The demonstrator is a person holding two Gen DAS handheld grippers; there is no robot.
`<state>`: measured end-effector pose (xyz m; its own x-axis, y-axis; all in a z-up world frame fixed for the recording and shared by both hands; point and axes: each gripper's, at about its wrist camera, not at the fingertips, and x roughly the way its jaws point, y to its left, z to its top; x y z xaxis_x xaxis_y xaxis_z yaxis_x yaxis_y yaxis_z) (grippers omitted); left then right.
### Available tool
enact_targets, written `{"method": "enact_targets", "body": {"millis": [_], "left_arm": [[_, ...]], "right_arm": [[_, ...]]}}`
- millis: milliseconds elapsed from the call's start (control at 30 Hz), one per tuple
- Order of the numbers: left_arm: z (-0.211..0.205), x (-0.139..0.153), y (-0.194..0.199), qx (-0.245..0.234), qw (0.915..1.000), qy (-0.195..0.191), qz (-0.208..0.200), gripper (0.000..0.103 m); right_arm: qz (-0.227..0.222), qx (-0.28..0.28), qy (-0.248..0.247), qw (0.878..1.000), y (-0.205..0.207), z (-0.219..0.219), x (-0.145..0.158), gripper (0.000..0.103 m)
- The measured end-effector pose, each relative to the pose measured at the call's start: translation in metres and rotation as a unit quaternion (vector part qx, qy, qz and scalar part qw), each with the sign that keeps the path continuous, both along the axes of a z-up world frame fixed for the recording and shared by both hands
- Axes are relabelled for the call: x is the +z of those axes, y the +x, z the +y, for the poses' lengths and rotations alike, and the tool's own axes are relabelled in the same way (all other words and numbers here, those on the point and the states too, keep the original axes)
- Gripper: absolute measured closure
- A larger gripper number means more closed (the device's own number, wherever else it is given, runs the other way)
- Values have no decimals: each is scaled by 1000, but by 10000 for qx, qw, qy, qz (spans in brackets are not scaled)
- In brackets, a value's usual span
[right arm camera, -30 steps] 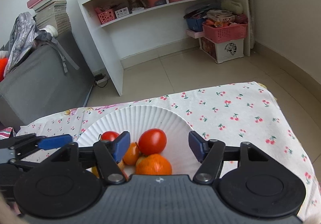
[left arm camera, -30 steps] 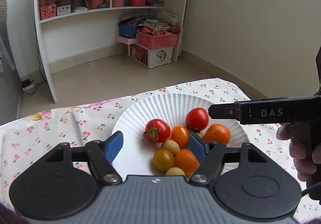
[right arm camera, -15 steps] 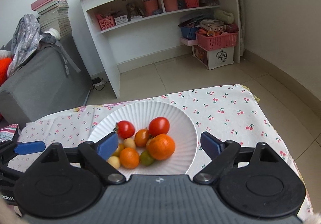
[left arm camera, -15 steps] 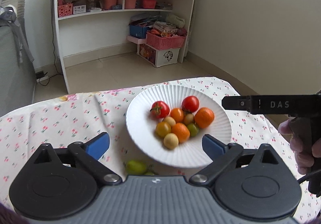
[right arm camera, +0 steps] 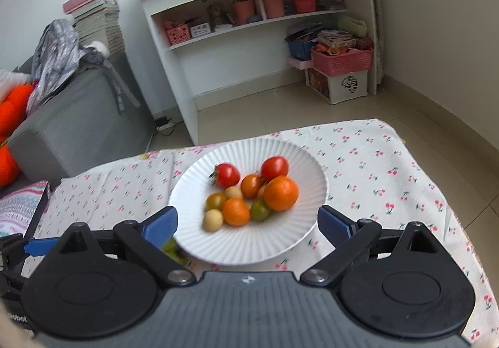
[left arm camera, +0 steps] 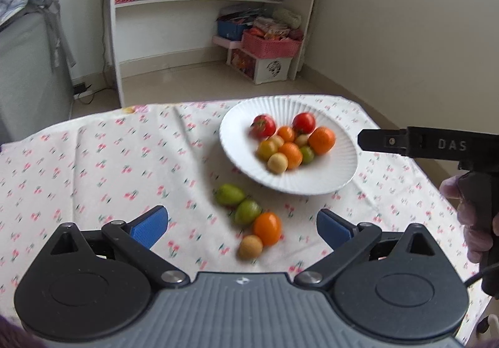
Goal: Organize fruits
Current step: 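Lower the left gripper onto the tan longan and close it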
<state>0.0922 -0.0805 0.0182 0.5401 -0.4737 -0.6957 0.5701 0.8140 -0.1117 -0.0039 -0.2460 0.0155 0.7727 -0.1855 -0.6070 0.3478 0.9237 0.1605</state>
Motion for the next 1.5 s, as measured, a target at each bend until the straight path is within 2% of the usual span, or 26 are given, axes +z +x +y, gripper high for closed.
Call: {"method": "enact_targets", "body": {"millis": [300, 467, 600, 700, 933, 1033, 1233, 1300, 1500], "left_arm": [[14, -26, -17, 203, 9991, 365, -88, 10], [21, -48, -14, 348, 9980, 510, 140, 10], [23, -64, -9, 387, 9978, 480, 255, 10], [24, -73, -8, 326, 9981, 473, 202, 10], [21, -86, -8, -27, 9994, 333, 127, 11], [17, -88, -8, -158, 9996, 224, 46, 17], [0, -86, -10, -353, 9989, 203, -241, 42], [-6, -86, -9, -415, 9984, 243, -302, 53], [-15, -85, -9, -591, 9971, 279, -399, 74]], "right_arm": [[363, 231, -44, 9991, -5, 21, -33, 4], [627, 268, -217, 9974, -3, 26, -46, 4], [759, 283, -76, 9967, 1, 31, -55, 4], [830, 340, -163, 9958, 3, 36, -60, 4], [1008, 334, -273, 9940, 6, 37, -73, 3], [1050, 286, -304, 9936, 8, 35, -77, 3], [1111, 273, -368, 9928, 9, 34, -80, 3], [1123, 279, -382, 9925, 10, 33, -81, 3], [1134, 244, -361, 9926, 11, 32, -82, 3]]}}
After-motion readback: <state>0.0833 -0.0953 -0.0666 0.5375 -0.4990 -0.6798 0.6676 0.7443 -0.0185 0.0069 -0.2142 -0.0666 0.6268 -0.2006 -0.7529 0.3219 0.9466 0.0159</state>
